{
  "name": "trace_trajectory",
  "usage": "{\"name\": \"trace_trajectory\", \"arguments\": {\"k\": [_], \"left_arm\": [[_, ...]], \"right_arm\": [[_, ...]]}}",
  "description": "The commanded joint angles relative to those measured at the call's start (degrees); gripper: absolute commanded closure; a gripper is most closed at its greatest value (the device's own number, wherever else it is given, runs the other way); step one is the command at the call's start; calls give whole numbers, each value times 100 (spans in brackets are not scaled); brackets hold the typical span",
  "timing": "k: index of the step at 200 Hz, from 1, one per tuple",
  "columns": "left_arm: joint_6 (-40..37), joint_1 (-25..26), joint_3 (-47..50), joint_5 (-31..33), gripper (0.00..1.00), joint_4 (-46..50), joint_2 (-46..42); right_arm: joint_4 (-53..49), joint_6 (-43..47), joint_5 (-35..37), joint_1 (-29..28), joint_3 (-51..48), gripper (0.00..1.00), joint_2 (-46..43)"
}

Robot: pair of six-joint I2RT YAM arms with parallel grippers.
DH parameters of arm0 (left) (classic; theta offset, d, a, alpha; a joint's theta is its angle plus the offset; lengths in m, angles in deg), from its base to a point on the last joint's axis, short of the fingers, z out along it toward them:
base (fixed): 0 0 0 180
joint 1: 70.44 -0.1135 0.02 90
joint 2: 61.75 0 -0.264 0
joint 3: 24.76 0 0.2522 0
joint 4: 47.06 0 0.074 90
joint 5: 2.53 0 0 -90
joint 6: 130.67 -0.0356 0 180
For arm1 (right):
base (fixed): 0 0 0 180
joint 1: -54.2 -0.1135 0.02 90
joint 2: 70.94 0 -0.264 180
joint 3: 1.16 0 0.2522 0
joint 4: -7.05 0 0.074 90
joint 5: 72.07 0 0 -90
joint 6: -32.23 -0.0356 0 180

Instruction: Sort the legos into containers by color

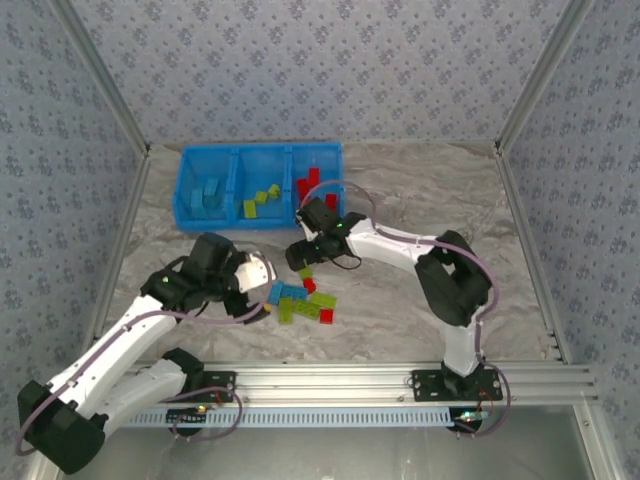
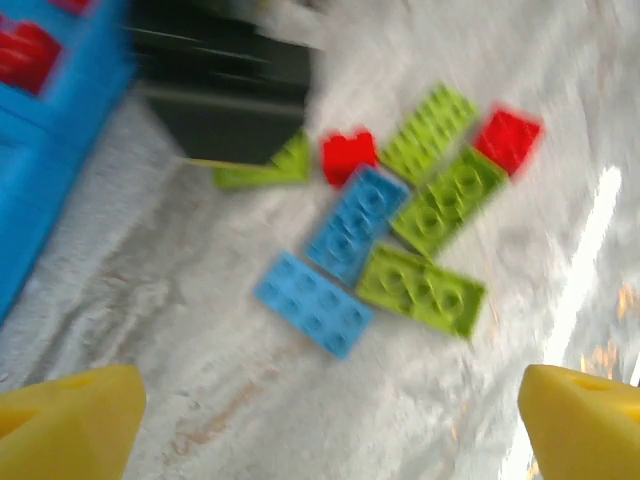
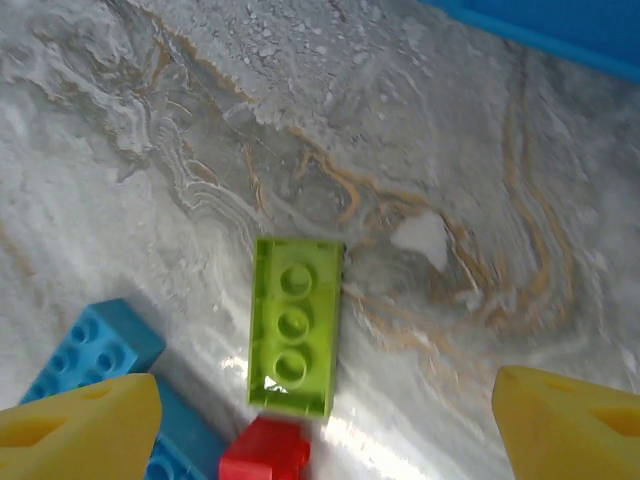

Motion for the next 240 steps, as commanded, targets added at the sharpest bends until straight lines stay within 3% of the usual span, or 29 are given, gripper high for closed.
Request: {"name": "trace_trajectory", "arguments": {"k": [1,32,66,92,126,153,190,215,240], "left_arm": [[-754,71,100,145,1,-375,-404],[-796,54,135,359,1,-366,-455],[-802,40,168,290,1,-438,-476],[-797,45,182,306,1,-479,-466],[-673,31,190,368,1,-684,-542],[-585,-1,254,333,1,-963,-665],[-119,-12,191,766,1,-1441,-732],[52,-7,304,1366,1,-1871,-901],[96,1,416,2350,2,-2261,-1092]], "right_arm": [[-437,303,80,-114,446,12,446],[-638,286,180,-241,862,17,964],[-800,159,592,-370,901,36,1170],[-757,113,710,-382,765,59,1015],[-611,113,1187,-371,683,71,268],[259,382,1465,-347,375,72,-655],[2406,1737,1582,-336,-232,65,-1446],[3827,2208,1617,-232,-329,66,-1248],[3916,2528,1514,-195,537,67,-438]]}}
